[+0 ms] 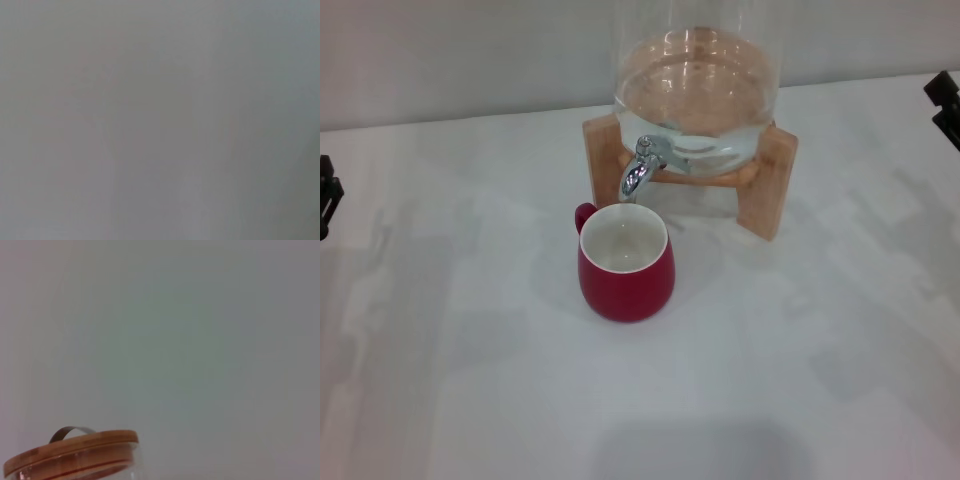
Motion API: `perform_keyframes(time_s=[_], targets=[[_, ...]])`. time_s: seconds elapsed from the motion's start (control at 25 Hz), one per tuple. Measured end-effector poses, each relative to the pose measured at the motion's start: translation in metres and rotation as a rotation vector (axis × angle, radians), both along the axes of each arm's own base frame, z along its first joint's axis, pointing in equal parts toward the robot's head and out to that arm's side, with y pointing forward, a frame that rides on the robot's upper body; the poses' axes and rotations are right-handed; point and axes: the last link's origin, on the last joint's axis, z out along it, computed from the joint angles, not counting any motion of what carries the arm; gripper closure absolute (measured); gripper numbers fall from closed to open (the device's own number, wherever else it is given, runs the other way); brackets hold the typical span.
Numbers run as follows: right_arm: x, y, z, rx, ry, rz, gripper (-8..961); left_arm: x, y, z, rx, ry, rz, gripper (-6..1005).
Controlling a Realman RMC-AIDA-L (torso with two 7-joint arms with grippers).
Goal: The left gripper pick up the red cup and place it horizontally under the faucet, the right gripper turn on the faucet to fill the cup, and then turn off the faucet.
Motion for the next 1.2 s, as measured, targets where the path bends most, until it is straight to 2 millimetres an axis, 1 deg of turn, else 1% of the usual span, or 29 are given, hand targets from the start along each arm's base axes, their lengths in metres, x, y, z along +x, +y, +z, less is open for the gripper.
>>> perform_keyframes(time_s=[0.24,0.4,0.44,0.68,0.92,1.2], targets=[[-0.003,-0.001,-0.007,-0.042,-0.002,0.020,95,-0.001,-0.002,0.003,0.015,0.002,-0.007,139],[-0.007,-0.003,-0.013,-0.072,-0.010,0.044,95,-0.002,-0.004,0.005,0.027,0.004,-0.008,122],[-0.010,-0.003,-0.017,-0.094,-0.009,0.060,95,-0.007,-0.009,0.009,0.053,0.008,-0.004,118],[-0.015,-0.002,-0.025,-0.141,-0.010,0.085,96,-0.017,-0.021,0.018,0.113,0.029,0.018,118],[-0.024,-0.005,-0.039,-0.230,-0.012,0.130,96,-0.029,-0.029,0.025,0.157,0.015,0.065,118],[-0.035,-0.004,-0.054,-0.318,-0.012,0.173,96,-0.031,-0.033,0.027,0.168,0.015,0.068,118]])
